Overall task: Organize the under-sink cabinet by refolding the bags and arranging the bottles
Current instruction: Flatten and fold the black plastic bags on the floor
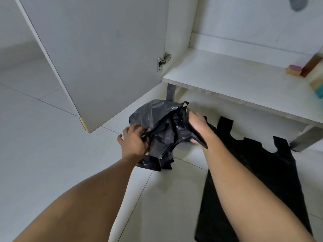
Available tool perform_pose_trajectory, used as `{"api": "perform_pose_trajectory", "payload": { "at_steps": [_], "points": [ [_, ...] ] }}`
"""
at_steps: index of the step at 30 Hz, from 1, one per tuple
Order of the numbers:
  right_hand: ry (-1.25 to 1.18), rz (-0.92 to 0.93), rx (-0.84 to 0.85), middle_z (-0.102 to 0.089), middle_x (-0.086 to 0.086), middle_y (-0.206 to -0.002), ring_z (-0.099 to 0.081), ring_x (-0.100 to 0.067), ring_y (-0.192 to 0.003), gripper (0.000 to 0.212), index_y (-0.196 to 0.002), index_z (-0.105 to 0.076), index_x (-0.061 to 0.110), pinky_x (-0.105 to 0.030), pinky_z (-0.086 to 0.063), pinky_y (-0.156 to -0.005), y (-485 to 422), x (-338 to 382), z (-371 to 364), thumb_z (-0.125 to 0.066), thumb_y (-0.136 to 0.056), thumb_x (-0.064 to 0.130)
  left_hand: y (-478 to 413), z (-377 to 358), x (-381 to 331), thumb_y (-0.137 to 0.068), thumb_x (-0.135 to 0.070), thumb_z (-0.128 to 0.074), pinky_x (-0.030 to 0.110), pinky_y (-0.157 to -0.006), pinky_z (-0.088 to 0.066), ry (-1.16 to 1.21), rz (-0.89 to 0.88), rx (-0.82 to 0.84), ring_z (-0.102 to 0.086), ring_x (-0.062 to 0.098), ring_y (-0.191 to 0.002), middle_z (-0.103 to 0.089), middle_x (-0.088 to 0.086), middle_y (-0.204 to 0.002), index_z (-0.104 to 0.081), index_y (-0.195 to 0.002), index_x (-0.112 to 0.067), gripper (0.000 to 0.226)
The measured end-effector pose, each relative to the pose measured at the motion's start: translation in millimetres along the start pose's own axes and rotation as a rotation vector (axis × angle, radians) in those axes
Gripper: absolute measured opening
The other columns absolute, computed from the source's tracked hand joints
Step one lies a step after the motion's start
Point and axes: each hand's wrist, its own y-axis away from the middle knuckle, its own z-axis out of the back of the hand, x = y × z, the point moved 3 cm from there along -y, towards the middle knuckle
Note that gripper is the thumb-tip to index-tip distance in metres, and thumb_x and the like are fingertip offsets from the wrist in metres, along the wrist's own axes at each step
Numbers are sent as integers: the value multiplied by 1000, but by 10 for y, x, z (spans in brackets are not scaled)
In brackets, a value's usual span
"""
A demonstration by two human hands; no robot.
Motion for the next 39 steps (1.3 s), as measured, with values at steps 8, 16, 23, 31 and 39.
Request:
{"api": "perform_pose_trajectory", "payload": {
  "at_steps": [8, 16, 23, 31, 39],
  "points": [
    [441, 205, -1, -63, 1, -96, -57, -18, -90, 19, -99, -58, 18, -34, -45, -84, 32, -67, 310, -65, -95, 36, -297, 491, -489, -79, -34, -75, 38, -78, -47, -174, -34, -32, -63, 32, -87, -60, 2, -84, -53, -87, -25, 25],
    [612, 214, -69, -66, -9, -81, -59, -19, -70, 36, -87, -67, 4, -37, -53, -76, 19, -186, 299, -45, -106, 25, -583, 855, -727, -87, -50, -43, 43, -85, -43, -166, -321, -78, -59, 35, -96, -59, 12, -102, -63, -105, -15, 45],
    [-189, 109, -222, -67, -6, -117, -60, -26, -115, 32, -113, -65, 18, -38, -47, -95, 164, 184, 542, -41, -107, 38, -628, 1064, -1191, -71, -40, -80, 45, -92, -30, 105, 0, -518, -42, 31, -120, -46, 6, -131, -55, -116, -23, 54],
    [-293, 343, -164, -76, -6, -101, -70, -26, -102, 22, -92, -73, 21, -48, -49, -103, 394, 570, 1047, -60, -98, 37, -354, 848, -1931, -92, -67, -47, 32, -74, -51, 547, -92, 65, -68, 23, -86, -72, 2, -89, -71, -92, -17, 56],
    [-218, 236, -146, -73, 1, -106, -68, -24, -105, 39, -99, -70, 24, -50, -56, -91, 761, 116, 1455, -66, -86, 60, -70, 544, -2367, -100, -15, -48, 28, -50, -56, 1274, 257, 702, -67, 21, -54, -69, 12, -76, -64, -87, -4, 23]
  ]
}}
